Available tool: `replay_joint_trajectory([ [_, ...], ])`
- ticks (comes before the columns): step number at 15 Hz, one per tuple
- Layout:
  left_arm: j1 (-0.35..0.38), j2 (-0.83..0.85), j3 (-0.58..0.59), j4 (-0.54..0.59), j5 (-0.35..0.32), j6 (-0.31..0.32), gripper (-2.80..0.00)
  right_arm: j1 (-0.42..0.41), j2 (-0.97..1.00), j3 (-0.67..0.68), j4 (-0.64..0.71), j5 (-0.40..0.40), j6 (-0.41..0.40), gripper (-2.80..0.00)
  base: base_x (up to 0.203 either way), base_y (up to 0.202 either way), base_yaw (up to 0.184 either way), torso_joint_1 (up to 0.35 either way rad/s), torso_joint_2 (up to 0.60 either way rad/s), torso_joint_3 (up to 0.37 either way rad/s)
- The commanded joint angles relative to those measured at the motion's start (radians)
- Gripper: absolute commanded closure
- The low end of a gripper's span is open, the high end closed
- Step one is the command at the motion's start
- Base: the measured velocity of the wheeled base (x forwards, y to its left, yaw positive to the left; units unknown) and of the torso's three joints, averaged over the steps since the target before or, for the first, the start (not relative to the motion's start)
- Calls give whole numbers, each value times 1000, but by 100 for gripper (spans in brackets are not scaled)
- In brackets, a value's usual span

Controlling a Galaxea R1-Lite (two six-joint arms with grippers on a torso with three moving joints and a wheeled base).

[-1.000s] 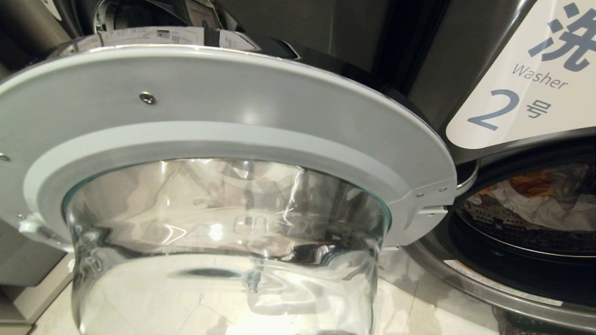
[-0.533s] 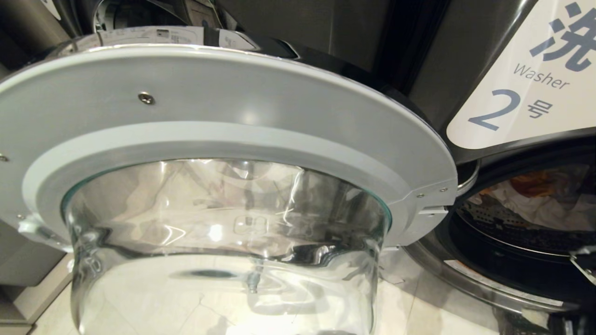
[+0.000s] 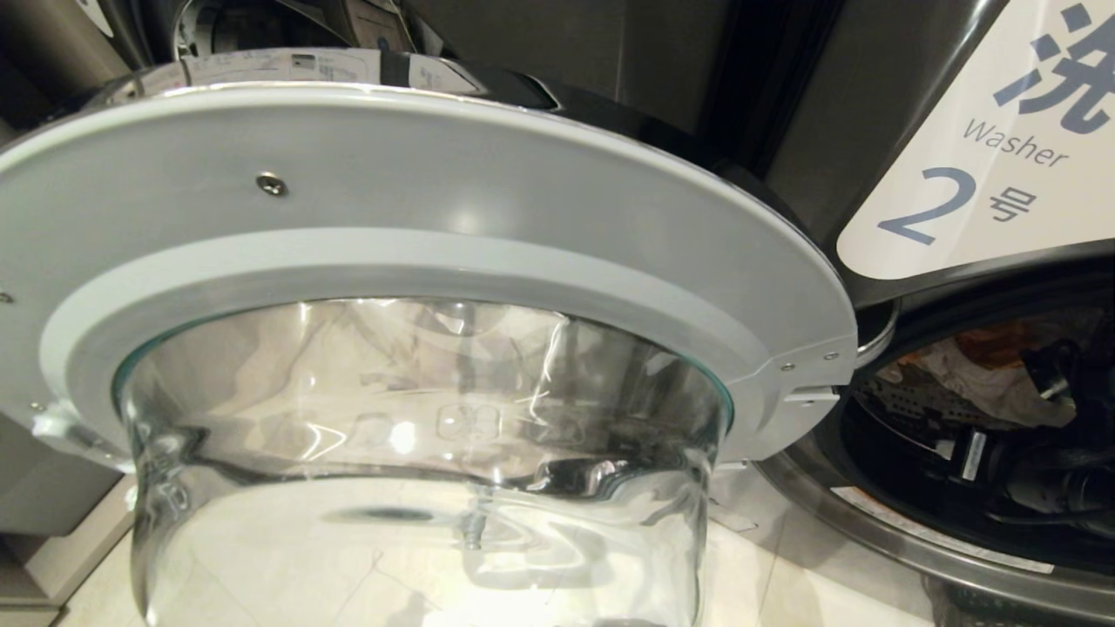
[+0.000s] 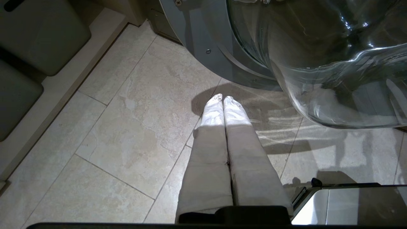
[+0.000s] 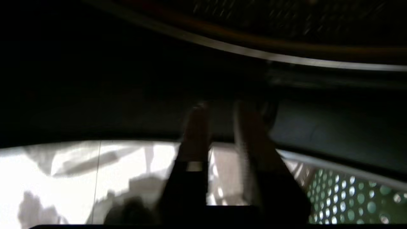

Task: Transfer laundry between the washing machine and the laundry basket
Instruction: Pick a cloth and place it into the basket

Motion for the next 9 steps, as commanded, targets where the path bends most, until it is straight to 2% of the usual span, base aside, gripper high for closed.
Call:
replay_joint_trajectory([
  [1,0,0,2,0,0,1,0,-32,53,5,-107,-28,6,-280,0,0,0,0,0,0],
  [9,0,0,2,0,0,1,0,-36,264,60,-497,-44,21,-280,0,0,0,0,0,0],
])
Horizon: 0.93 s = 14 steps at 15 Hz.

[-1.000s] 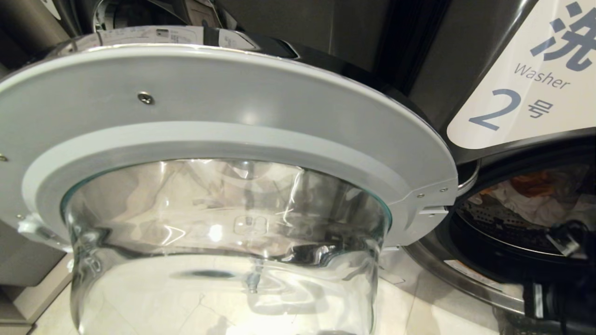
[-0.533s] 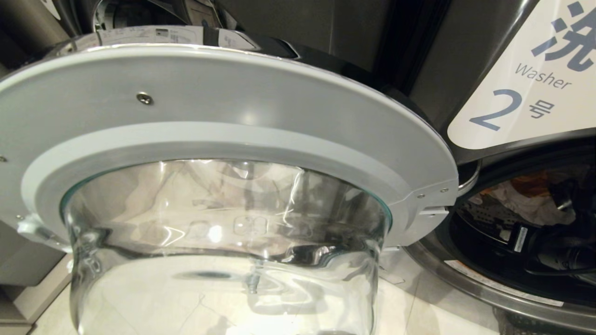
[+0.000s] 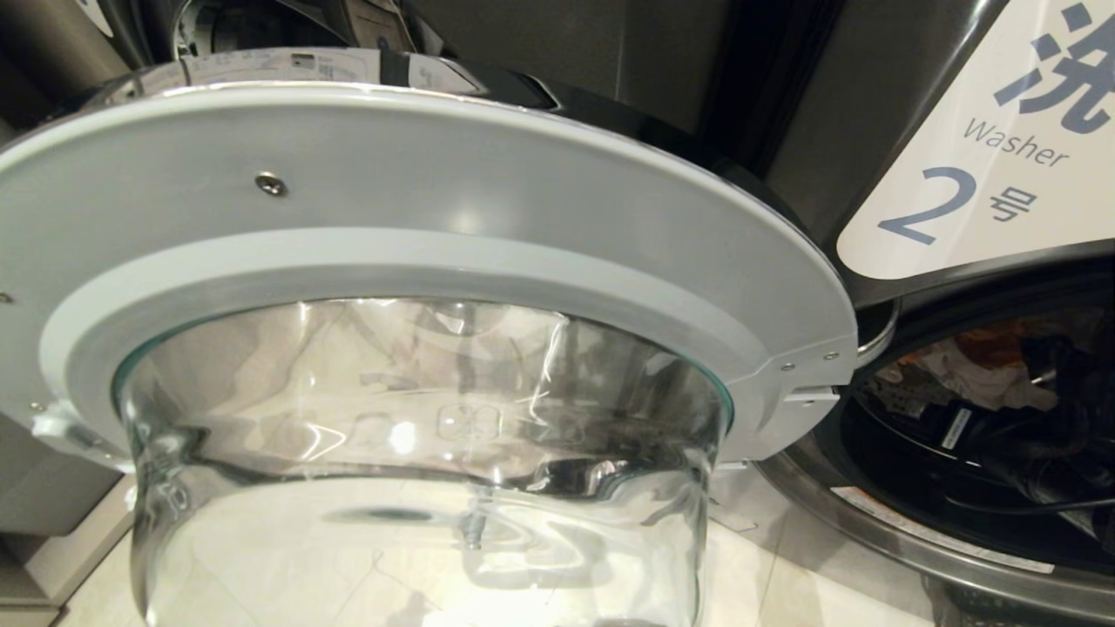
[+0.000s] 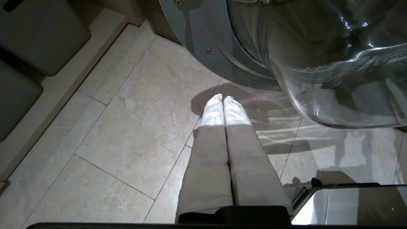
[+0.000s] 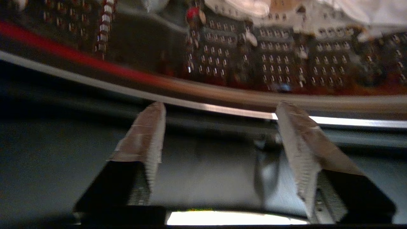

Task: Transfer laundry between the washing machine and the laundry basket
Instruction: Pick a cloth and place it into the basket

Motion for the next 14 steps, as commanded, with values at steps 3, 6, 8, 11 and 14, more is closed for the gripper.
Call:
replay_joint_trajectory([
  [3,1,0,2,0,0,0,0,-17,157,-26,-94,-46,17,-280,0,0,0,0,0,0],
  [6,0,0,2,0,0,0,0,-41,226,-56,-109,-91,65,-280,0,0,0,0,0,0],
  [8,1,0,2,0,0,0,0,-60,279,-130,-108,-101,92,-280,0,0,0,0,0,0],
  [11,0,0,2,0,0,0,0,-90,383,-261,-106,-125,112,-280,0,0,0,0,0,0],
  [14,1,0,2,0,0,0,0,-115,453,-393,-108,-138,122,-280,0,0,0,0,0,0],
])
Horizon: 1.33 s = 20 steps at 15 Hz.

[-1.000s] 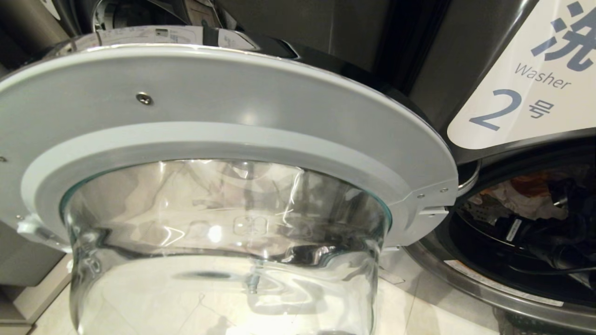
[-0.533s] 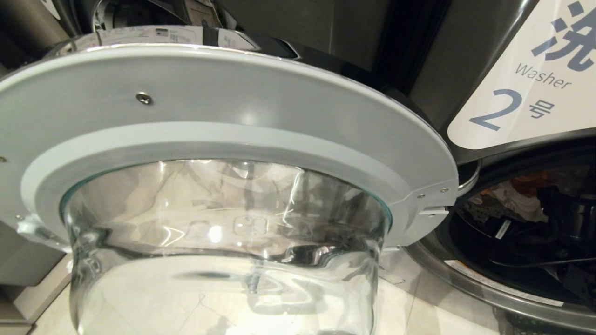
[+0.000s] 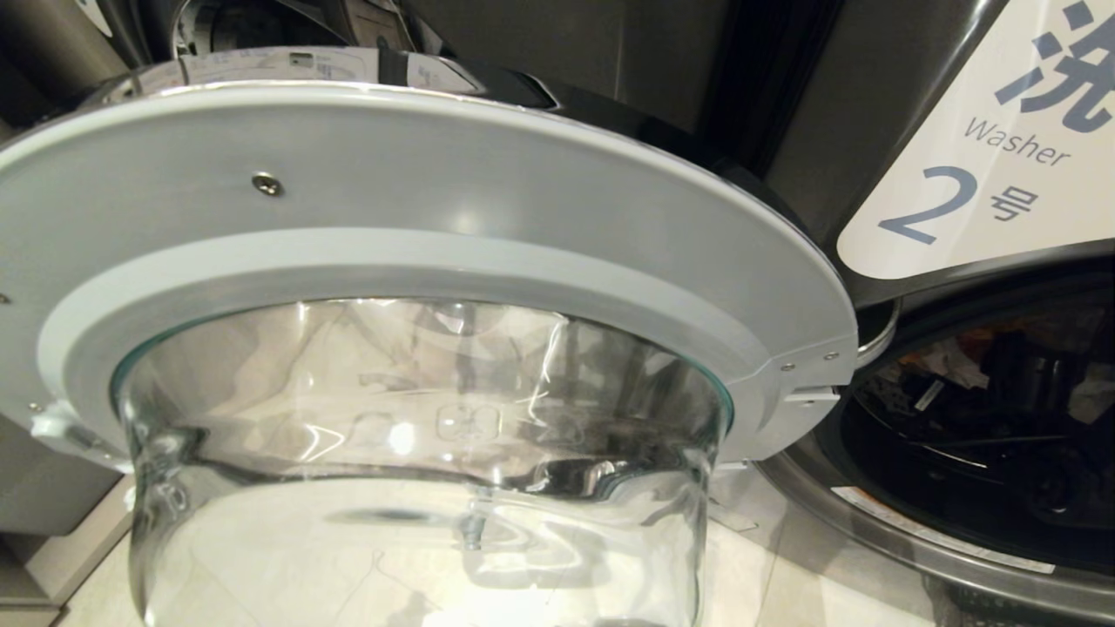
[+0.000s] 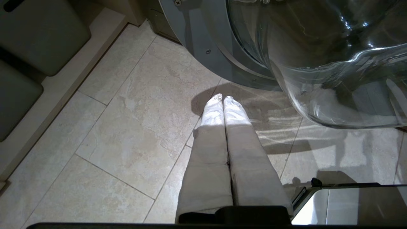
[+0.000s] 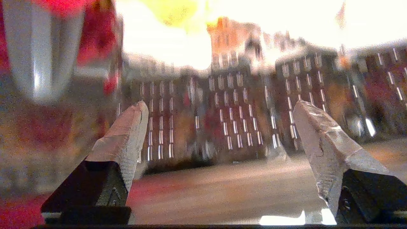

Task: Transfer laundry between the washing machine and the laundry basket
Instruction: Pick a cloth and place it into the basket

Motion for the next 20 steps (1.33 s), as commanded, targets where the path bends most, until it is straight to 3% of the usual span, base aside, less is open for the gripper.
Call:
replay_joint_trajectory([
  [1,0,0,2,0,0,0,0,-22,80,-114,-7,-2,0,-280,0,0,0,0,0,0],
  [11,-1,0,2,0,0,0,0,-48,351,-617,-22,-2,-11,-280,0,0,0,0,0,0],
  [18,0,0,2,0,0,0,0,-43,567,-1107,192,-3,-10,-280,0,0,0,0,0,0],
  [20,1,0,2,0,0,0,0,-42,625,-1168,236,12,-10,-280,0,0,0,0,0,0],
])
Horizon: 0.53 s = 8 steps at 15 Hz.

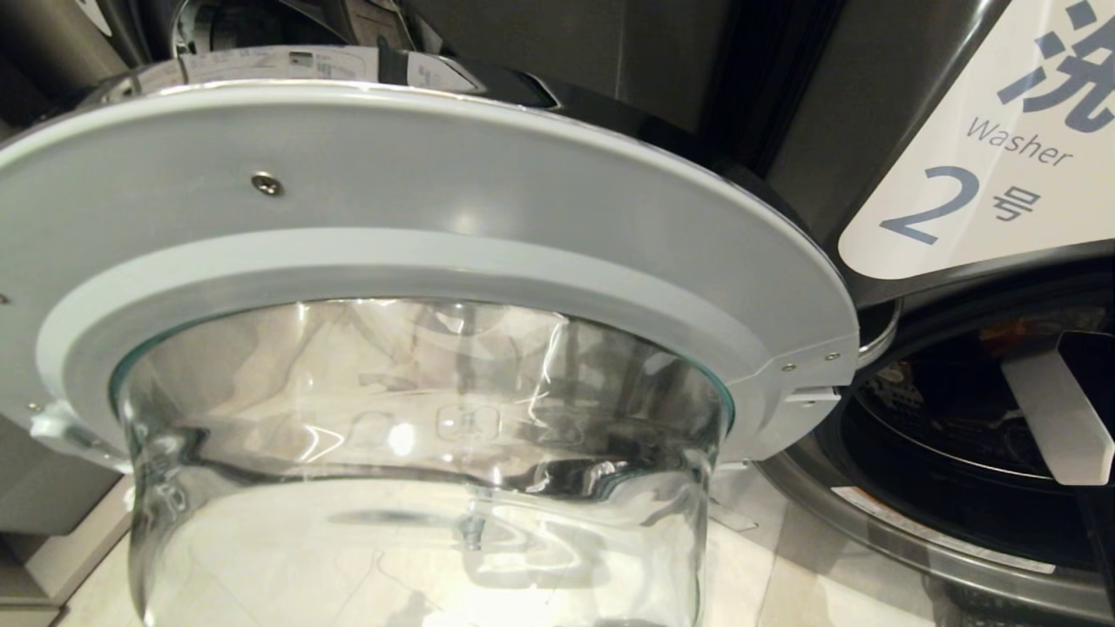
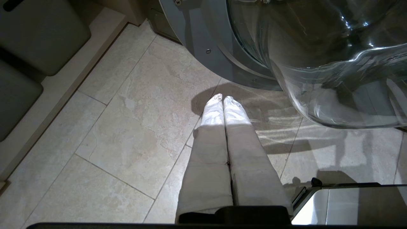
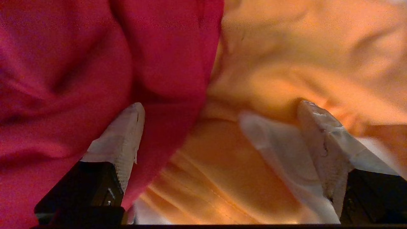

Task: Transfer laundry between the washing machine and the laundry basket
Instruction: Pick a cloth and place it into the basket

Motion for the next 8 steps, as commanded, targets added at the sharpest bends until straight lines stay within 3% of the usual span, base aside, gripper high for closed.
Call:
replay_joint_trajectory([
  [1,-1,0,2,0,0,0,0,1,82,-51,15,15,3,-280,0,0,0,0,0,0],
  [8,-1,0,2,0,0,0,0,0,102,-52,5,14,4,-280,0,0,0,0,0,0],
])
